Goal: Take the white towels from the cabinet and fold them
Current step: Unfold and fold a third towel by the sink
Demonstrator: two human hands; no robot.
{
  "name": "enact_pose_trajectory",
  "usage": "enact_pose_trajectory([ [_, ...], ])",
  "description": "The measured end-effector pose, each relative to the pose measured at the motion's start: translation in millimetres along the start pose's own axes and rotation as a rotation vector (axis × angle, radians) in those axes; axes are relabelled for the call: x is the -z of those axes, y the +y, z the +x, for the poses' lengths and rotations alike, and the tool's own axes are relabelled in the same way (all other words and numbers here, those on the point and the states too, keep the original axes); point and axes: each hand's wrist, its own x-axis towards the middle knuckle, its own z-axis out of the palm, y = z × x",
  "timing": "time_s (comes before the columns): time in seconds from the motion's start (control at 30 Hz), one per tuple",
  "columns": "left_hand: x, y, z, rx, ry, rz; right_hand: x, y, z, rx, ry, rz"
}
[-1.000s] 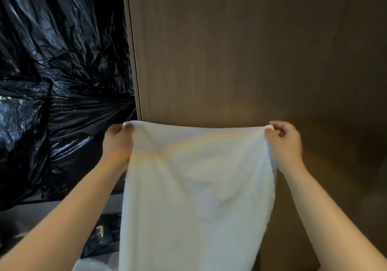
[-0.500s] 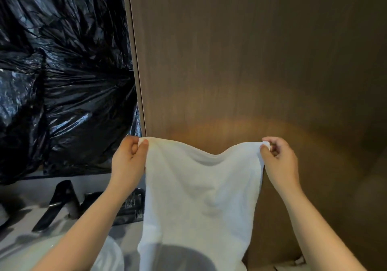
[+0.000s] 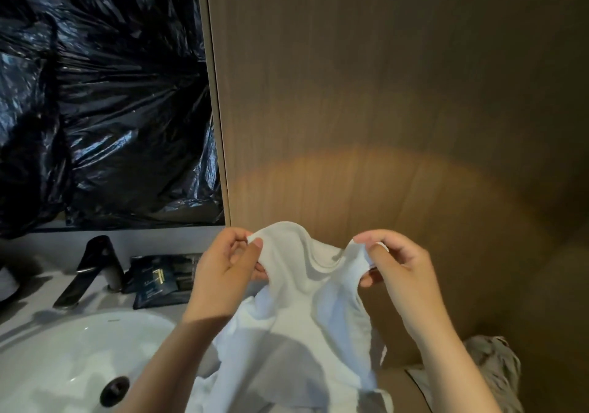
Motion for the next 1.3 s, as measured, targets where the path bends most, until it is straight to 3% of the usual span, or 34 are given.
enact_pose_trajectory([
  [0.33, 1, -24, -19, 0.145, -0.045, -0.179, -21, 3, -17, -0.195, -0.479, 0.068],
  [0.47, -1, -27, -21, 0.240, -0.037, -0.271, -33, 13, -18, -0.097, -0.432, -0.089],
  [0.6, -1, -26, -28, 0.218, -0.082, -0.305, -40, 16, -18, 0.081, -0.317, -0.219],
  [0.73, 1, -26, -29, 0.212, -0.085, -0.333, -40, 22, -16, 0.188, -0.335, -0.326],
  [0.97, -8, -20, -28, 0.243, -0.016, -0.353, -42, 20, -18, 0.233, -0.378, -0.409],
  [1.13, -11, -11, -29, 0.196, -0.064, -0.336, -44, 18, -19, 0.142, -0.370, -0.261],
  [1.3, -8, -9, -31, 0.141, -0.140, -0.283, -42, 16, -18, 0.173, -0.399, -0.244],
])
